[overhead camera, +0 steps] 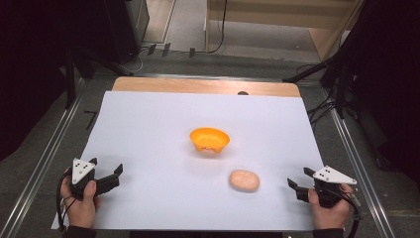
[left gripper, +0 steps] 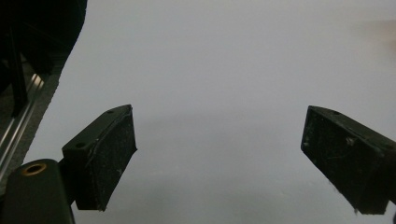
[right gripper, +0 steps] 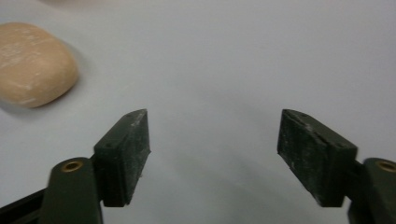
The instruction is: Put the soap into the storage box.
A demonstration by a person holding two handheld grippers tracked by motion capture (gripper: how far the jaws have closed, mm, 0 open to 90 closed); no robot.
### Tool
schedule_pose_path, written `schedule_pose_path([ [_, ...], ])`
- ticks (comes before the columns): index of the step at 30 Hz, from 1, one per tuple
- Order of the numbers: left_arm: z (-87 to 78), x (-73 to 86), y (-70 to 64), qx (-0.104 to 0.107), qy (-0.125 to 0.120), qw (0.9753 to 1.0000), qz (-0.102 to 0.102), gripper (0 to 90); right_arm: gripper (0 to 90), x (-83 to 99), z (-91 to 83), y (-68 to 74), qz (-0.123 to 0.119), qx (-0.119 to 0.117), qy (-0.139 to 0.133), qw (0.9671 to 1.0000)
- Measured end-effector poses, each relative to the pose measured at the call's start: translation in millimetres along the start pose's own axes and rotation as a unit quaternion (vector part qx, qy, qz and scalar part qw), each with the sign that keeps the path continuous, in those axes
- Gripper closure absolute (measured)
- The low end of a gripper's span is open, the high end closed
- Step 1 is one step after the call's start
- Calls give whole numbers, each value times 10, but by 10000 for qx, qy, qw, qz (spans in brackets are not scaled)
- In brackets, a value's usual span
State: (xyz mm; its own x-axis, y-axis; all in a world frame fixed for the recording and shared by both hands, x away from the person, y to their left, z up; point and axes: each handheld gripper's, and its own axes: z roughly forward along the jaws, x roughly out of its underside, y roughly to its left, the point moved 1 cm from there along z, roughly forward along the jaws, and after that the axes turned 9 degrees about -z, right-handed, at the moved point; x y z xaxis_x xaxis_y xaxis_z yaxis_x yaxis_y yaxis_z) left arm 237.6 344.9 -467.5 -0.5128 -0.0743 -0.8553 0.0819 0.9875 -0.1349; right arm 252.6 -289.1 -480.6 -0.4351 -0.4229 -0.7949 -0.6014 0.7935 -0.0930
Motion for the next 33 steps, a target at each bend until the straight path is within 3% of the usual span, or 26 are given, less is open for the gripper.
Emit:
schedule_pose_path([
  [6,-3,1,0,-4,-14,10000,-5,104,255,-118,50,69,-399,-144,296,9987],
  [13,11,0,-11,-89,22,10000,35,82,255,-196,101,108,-604,-399,485,9962],
  [19,14,-1,-14,-112,38,9999,43,77,254,-254,115,135,-894,-696,654,9914],
  [33,15,3,-32,-173,39,9998,103,52,188,-421,224,170,-1305,-965,966,9820],
])
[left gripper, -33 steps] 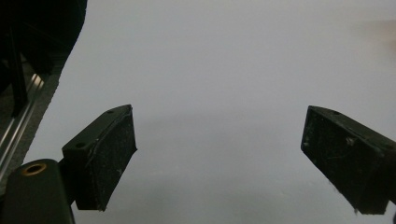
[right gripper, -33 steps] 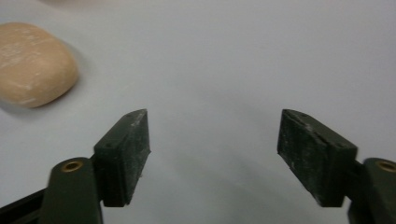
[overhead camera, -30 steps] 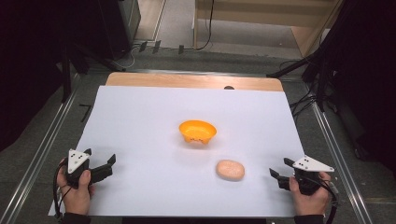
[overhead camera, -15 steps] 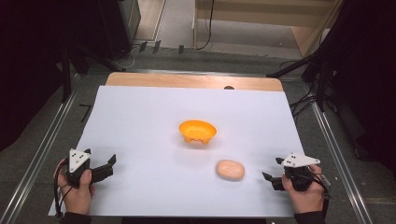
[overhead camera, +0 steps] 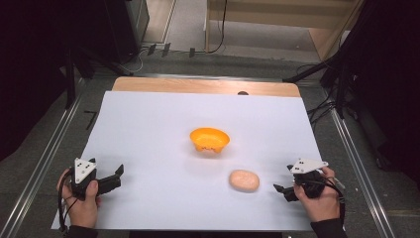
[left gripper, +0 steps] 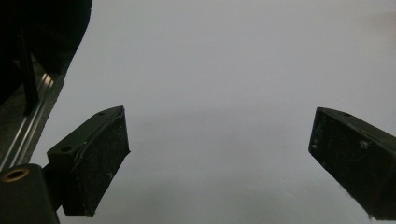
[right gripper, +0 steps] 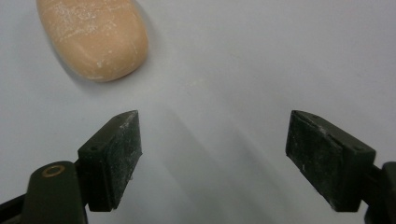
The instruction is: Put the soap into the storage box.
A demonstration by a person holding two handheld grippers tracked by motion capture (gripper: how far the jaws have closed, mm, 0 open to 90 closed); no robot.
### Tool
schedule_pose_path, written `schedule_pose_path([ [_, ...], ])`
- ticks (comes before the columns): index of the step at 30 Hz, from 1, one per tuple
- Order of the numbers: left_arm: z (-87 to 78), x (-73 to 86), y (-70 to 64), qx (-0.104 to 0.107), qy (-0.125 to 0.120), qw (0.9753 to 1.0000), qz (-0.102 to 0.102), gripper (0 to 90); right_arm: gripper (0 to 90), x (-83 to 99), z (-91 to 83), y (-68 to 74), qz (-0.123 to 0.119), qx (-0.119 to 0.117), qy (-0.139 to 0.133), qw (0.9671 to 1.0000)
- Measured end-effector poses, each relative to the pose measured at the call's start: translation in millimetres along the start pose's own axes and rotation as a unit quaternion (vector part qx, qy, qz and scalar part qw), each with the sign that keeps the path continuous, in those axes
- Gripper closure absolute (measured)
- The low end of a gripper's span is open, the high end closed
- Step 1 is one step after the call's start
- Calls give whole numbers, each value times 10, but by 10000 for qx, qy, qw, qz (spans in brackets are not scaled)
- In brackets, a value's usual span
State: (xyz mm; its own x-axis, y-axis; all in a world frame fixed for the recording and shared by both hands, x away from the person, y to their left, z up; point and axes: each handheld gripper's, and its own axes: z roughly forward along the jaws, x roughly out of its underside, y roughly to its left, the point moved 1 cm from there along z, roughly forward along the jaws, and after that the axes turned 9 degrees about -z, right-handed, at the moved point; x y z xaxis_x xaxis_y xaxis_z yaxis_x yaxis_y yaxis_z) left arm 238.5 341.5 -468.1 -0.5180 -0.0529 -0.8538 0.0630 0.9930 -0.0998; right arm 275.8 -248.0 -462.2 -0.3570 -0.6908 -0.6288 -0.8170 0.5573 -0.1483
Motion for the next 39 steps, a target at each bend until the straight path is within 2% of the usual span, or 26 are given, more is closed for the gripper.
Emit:
schedule_pose_path([
  [4,-5,2,-6,-12,-12,10000,42,38,187,-66,16,-9,-88,-116,19,9999],
  [12,-5,5,-17,-13,-36,9999,93,38,187,-161,17,7,-62,-214,-66,9997],
  [22,-12,12,-36,-26,-79,9998,187,38,197,-287,41,41,-287,-545,-100,9980],
  [27,-14,13,-42,-44,-72,9997,224,38,198,-334,83,91,-502,-776,-94,9957],
  [34,-11,17,-53,-33,-89,9996,281,38,214,-452,137,144,-677,-966,-90,9930],
  [37,-13,17,-55,-37,-85,9995,295,38,215,-511,177,173,-819,-1077,5,9908],
  [39,-15,17,-54,-38,-93,9995,296,38,215,-544,196,188,-827,-1119,27,9903],
])
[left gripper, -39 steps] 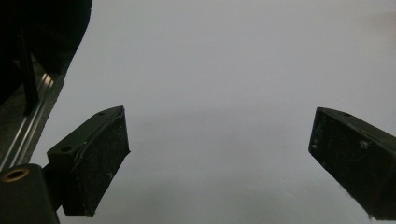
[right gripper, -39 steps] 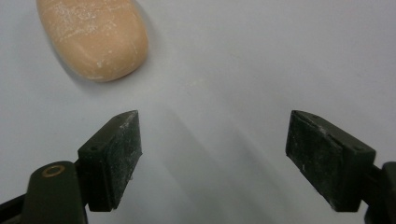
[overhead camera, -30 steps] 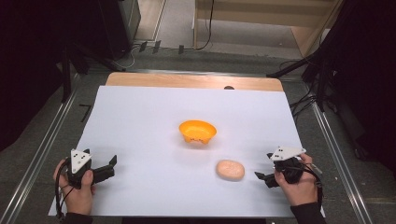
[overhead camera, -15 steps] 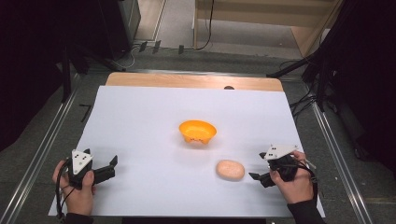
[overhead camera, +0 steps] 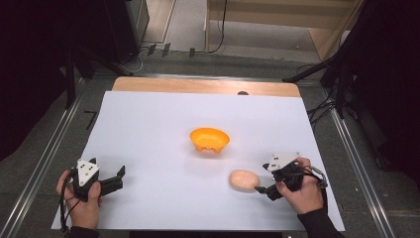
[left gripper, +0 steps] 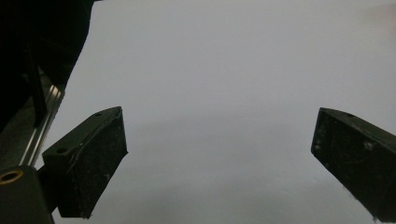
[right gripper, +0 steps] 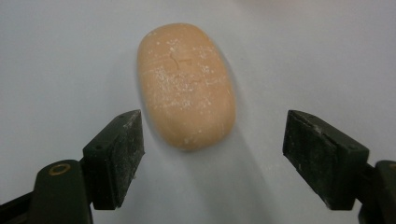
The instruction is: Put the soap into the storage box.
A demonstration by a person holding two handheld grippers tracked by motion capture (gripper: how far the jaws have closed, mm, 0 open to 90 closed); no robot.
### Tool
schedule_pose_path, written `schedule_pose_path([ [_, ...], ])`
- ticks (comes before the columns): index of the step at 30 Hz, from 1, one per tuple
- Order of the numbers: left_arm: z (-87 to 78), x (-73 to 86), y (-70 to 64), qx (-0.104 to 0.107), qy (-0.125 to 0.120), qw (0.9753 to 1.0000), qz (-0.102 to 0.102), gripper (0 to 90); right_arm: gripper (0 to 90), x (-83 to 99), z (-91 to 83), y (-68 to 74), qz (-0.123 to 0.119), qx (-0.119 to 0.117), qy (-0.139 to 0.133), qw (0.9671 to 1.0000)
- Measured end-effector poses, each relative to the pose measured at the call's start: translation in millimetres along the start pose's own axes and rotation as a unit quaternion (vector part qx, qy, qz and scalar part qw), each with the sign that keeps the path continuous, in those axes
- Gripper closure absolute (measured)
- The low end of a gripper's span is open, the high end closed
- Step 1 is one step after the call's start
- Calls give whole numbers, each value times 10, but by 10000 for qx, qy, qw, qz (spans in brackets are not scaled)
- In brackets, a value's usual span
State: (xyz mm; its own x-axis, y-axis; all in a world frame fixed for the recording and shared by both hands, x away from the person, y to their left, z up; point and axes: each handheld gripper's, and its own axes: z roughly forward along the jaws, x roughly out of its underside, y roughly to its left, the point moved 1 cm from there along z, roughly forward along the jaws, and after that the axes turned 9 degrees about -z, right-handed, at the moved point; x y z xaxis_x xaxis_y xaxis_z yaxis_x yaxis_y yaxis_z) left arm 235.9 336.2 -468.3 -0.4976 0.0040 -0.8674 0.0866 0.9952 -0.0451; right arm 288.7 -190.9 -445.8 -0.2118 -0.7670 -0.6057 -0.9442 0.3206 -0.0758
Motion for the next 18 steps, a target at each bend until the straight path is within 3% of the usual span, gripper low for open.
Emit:
schedule_pose_path([
  [18,-1,2,-9,24,4,10000,65,39,215,-187,284,51,-302,-412,360,9980],
])
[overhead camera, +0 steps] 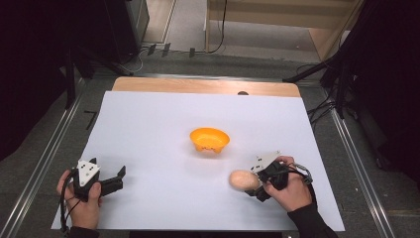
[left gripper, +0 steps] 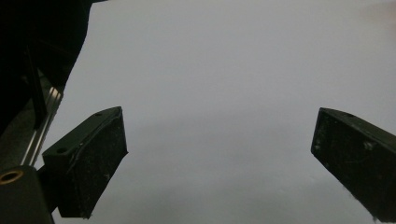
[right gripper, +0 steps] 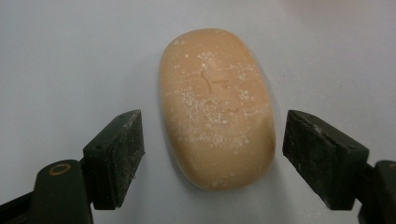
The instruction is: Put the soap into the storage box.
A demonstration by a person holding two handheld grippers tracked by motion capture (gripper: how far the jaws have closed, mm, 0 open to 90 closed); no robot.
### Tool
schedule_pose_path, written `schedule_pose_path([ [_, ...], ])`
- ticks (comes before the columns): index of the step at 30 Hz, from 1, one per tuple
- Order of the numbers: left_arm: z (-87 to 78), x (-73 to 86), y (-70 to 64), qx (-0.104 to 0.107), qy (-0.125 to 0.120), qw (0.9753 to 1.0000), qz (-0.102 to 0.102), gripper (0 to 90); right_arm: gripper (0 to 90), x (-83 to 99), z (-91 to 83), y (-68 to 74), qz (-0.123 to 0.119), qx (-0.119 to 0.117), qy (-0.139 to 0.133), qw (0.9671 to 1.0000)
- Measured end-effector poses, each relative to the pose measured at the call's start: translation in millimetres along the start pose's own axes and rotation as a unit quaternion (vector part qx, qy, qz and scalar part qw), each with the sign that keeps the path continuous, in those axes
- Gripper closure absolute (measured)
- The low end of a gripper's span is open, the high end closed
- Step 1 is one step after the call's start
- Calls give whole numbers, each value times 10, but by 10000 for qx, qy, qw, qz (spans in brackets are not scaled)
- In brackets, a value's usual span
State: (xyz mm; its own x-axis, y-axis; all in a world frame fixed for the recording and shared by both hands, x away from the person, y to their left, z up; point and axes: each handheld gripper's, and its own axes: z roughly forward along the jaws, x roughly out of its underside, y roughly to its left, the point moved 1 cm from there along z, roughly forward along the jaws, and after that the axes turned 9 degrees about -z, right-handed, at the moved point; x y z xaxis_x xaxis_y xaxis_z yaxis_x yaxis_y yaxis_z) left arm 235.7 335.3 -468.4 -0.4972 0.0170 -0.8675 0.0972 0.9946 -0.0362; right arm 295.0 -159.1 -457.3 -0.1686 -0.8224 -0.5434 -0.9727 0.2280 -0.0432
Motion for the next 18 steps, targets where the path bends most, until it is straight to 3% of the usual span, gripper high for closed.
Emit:
schedule_pose_path([
  [18,-1,2,-3,18,-16,10000,26,39,269,-86,157,-74,-120,-164,125,9997],
])
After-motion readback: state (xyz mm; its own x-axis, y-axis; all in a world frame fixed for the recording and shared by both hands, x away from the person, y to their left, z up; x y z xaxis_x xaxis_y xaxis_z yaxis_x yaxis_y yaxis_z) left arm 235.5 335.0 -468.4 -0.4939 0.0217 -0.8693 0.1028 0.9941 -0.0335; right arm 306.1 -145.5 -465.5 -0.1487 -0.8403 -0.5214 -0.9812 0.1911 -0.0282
